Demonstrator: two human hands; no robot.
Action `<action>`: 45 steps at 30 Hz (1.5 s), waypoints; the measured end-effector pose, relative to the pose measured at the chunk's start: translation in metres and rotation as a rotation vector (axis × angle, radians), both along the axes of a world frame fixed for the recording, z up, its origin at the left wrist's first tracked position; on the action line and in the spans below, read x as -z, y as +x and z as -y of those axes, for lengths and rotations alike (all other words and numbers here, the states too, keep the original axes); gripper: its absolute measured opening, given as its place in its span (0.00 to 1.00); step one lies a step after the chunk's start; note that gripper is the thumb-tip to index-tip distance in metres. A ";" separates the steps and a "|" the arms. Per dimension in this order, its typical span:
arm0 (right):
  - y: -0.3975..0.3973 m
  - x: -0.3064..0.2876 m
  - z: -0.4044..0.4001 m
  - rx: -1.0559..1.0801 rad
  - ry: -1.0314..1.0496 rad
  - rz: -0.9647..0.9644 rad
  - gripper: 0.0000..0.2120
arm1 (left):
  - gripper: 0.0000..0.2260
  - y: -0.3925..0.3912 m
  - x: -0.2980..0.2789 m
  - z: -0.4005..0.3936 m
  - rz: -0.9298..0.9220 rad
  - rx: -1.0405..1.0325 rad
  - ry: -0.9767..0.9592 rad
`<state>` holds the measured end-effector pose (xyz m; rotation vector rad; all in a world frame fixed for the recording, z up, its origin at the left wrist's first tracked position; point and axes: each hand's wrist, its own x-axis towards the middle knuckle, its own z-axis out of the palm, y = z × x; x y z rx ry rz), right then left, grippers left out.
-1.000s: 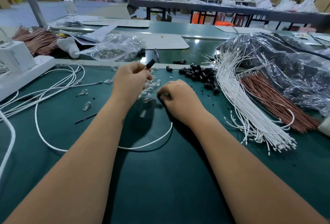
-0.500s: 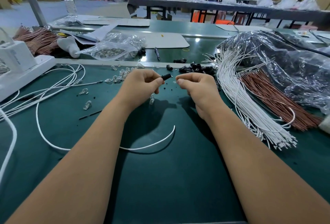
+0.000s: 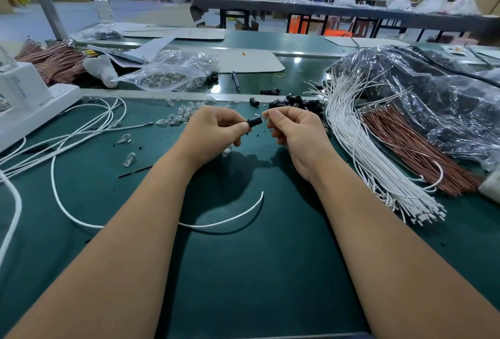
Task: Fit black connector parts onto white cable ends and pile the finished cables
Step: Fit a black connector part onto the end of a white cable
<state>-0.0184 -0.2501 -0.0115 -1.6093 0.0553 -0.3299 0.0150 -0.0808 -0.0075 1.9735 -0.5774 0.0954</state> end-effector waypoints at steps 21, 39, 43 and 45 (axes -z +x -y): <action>-0.002 0.006 -0.003 0.014 -0.022 0.075 0.10 | 0.07 -0.002 -0.001 0.002 0.032 -0.013 0.033; 0.001 0.010 -0.001 0.026 -0.063 0.091 0.13 | 0.08 -0.006 -0.004 0.009 0.066 -0.007 0.098; -0.001 0.009 -0.002 0.002 -0.061 0.122 0.13 | 0.09 -0.004 -0.005 0.007 0.026 0.001 0.066; -0.001 0.009 -0.003 0.013 -0.093 0.128 0.13 | 0.10 -0.003 -0.004 0.008 0.022 -0.004 0.086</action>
